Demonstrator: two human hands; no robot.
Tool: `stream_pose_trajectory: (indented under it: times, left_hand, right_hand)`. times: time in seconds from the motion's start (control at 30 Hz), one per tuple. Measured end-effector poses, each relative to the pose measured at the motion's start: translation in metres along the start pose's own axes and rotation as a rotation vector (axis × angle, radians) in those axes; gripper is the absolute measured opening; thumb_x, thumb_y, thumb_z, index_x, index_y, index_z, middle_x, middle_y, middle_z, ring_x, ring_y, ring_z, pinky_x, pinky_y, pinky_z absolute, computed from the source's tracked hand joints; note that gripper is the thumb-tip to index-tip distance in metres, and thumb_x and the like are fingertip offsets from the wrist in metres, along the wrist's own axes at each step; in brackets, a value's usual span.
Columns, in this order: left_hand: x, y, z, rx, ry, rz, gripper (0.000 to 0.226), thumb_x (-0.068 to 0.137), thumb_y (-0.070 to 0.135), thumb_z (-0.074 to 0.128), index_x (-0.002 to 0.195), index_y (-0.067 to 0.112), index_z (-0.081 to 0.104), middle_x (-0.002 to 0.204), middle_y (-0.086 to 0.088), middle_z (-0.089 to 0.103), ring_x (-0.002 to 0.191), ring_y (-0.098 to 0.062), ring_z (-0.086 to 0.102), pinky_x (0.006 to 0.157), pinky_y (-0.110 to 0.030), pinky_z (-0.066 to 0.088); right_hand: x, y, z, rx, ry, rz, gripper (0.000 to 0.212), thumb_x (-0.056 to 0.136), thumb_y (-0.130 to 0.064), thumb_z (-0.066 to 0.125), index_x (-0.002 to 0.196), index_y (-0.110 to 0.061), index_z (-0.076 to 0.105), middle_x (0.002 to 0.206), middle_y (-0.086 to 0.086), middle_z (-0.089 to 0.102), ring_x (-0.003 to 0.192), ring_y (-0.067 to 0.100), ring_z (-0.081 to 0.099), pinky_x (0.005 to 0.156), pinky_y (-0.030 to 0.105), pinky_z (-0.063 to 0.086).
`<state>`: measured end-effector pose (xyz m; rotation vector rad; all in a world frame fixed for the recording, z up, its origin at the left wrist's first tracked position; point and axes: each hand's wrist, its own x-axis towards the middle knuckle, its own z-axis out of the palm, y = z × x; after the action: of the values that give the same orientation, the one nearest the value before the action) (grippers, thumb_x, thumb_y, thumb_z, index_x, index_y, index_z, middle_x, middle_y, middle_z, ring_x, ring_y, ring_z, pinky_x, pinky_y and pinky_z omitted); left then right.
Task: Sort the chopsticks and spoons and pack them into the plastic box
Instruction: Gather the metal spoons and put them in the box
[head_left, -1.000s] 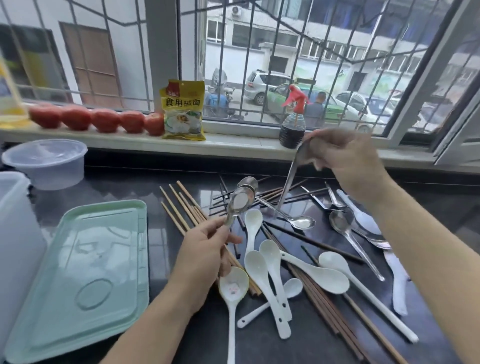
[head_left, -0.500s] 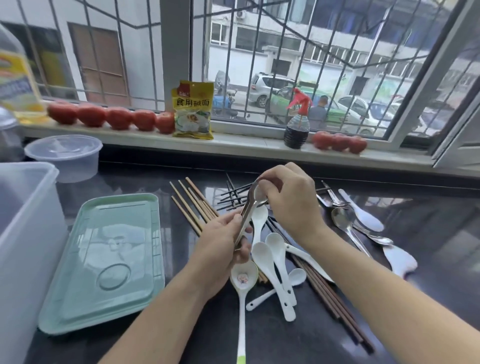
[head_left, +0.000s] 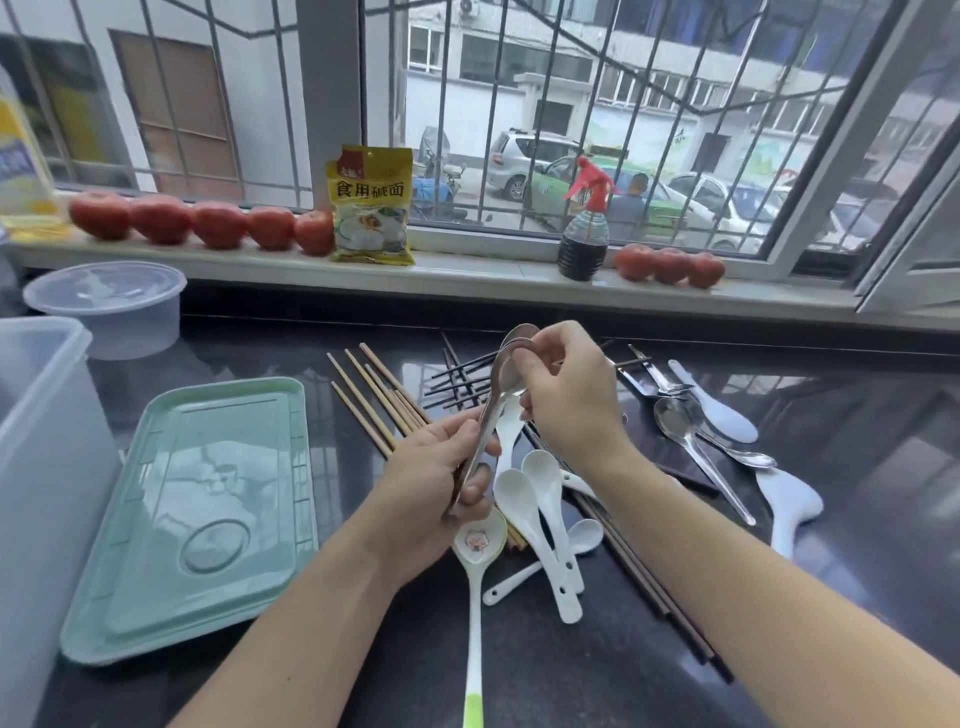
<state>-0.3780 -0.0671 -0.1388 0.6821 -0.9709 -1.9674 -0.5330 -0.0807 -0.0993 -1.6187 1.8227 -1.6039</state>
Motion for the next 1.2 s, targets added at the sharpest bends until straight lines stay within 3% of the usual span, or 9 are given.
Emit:
stream_pose_trajectory:
  times: [0.27, 0.37, 0.47, 0.57, 0.63, 0.77, 0.97, 1.1, 1.2]
  left_hand:
    - [0.003, -0.01, -0.005, 0.723, 0.227, 0.379, 0.025, 0.108, 0.025, 0.048, 0.101, 0.031, 0.071, 0.053, 0.014, 0.046, 0.049, -0.007, 0.038, 0.048, -0.023, 0.036]
    - [0.009, -0.008, -0.016, 0.707, 0.333, 0.401, 0.036, 0.107, 0.024, 0.052, 0.087, 0.045, 0.074, 0.058, 0.009, 0.05, 0.055, -0.009, 0.042, 0.058, -0.031, 0.039]
    - [0.012, -0.007, -0.019, 0.653, 0.365, 0.368, 0.051, 0.106, 0.021, 0.054, 0.074, 0.057, 0.072, 0.072, -0.005, 0.053, 0.065, -0.021, 0.042, 0.066, -0.038, 0.039]
    - [0.012, -0.007, -0.018, 0.541, 0.377, 0.306, 0.042, 0.105, 0.017, 0.055, 0.079, 0.041, 0.077, 0.063, -0.001, 0.043, 0.057, -0.016, 0.032, 0.055, -0.033, 0.029]
    - [0.012, -0.006, -0.017, 0.433, 0.362, 0.24, 0.035, 0.105, 0.012, 0.054, 0.082, 0.024, 0.078, 0.057, 0.001, 0.037, 0.048, -0.012, 0.027, 0.046, -0.026, 0.024]
    - [0.007, -0.002, -0.014, 0.312, 0.271, 0.15, 0.023, 0.105, 0.01, 0.052, 0.091, 0.002, 0.067, 0.053, -0.002, 0.038, 0.037, -0.009, 0.022, 0.035, -0.019, 0.019]
    - [0.002, -0.002, -0.014, 0.228, 0.185, 0.096, 0.029, 0.104, 0.011, 0.054, 0.077, 0.005, 0.063, 0.053, -0.005, 0.043, 0.038, -0.011, 0.019, 0.043, -0.023, 0.01]
    - [0.0, 0.002, -0.014, 0.084, 0.133, 0.083, 0.03, 0.103, 0.015, 0.052, 0.075, 0.007, 0.059, 0.053, -0.003, 0.04, 0.039, -0.011, 0.022, 0.044, -0.027, 0.01]
    - [-0.003, 0.007, -0.015, -0.062, 0.034, 0.079, 0.027, 0.101, 0.018, 0.05, 0.076, 0.008, 0.057, 0.054, -0.002, 0.036, 0.039, -0.009, 0.023, 0.039, -0.023, 0.015]
  right_hand:
    - [-0.006, 0.002, 0.008, 0.015, -0.035, -0.04, 0.017, 0.095, -0.026, 0.064, 0.084, -0.034, 0.053, 0.084, -0.002, 0.066, 0.073, 0.025, 0.069, 0.066, 0.05, 0.059]
    - [0.007, 0.015, -0.019, -0.115, -0.046, -0.02, 0.011, 0.097, -0.028, 0.064, 0.091, -0.021, 0.058, 0.088, 0.0, 0.064, 0.077, 0.025, 0.068, 0.072, 0.044, 0.058]
    - [0.032, 0.06, -0.078, -0.639, 0.074, 0.099, 0.011, 0.098, -0.021, 0.057, 0.102, -0.012, 0.063, 0.107, 0.011, 0.06, 0.1, 0.034, 0.06, 0.085, 0.041, 0.048]
    - [0.04, 0.102, -0.126, -0.961, -0.032, 0.389, 0.032, 0.098, -0.03, 0.057, 0.118, -0.006, 0.059, 0.123, 0.02, 0.056, 0.114, 0.041, 0.055, 0.092, 0.044, 0.045]
    - [0.035, 0.117, -0.136, -1.026, -0.151, 0.439, 0.028, 0.096, -0.035, 0.061, 0.106, -0.009, 0.062, 0.117, 0.018, 0.064, 0.108, 0.037, 0.06, 0.086, 0.04, 0.046]
    - [0.026, 0.126, -0.133, -0.999, -0.133, 0.393, 0.012, 0.096, -0.024, 0.06, 0.092, -0.015, 0.066, 0.108, 0.016, 0.07, 0.102, 0.036, 0.063, 0.079, 0.035, 0.044]
    - [0.033, 0.081, -0.13, -0.842, 0.094, 0.241, 0.016, 0.1, -0.021, 0.048, 0.098, -0.007, 0.057, 0.096, 0.021, 0.066, 0.08, 0.034, 0.049, 0.072, 0.038, 0.037]
    - [0.036, 0.009, -0.119, -0.48, 0.294, 0.016, 0.013, 0.097, -0.024, 0.062, 0.095, -0.013, 0.055, 0.08, 0.002, 0.063, 0.068, 0.025, 0.059, 0.062, 0.03, 0.041]
    - [0.025, -0.03, -0.092, -0.188, 0.171, -0.024, 0.016, 0.094, -0.01, 0.066, 0.107, -0.017, 0.058, 0.081, 0.0, 0.069, 0.057, 0.013, 0.07, 0.05, 0.023, 0.055]
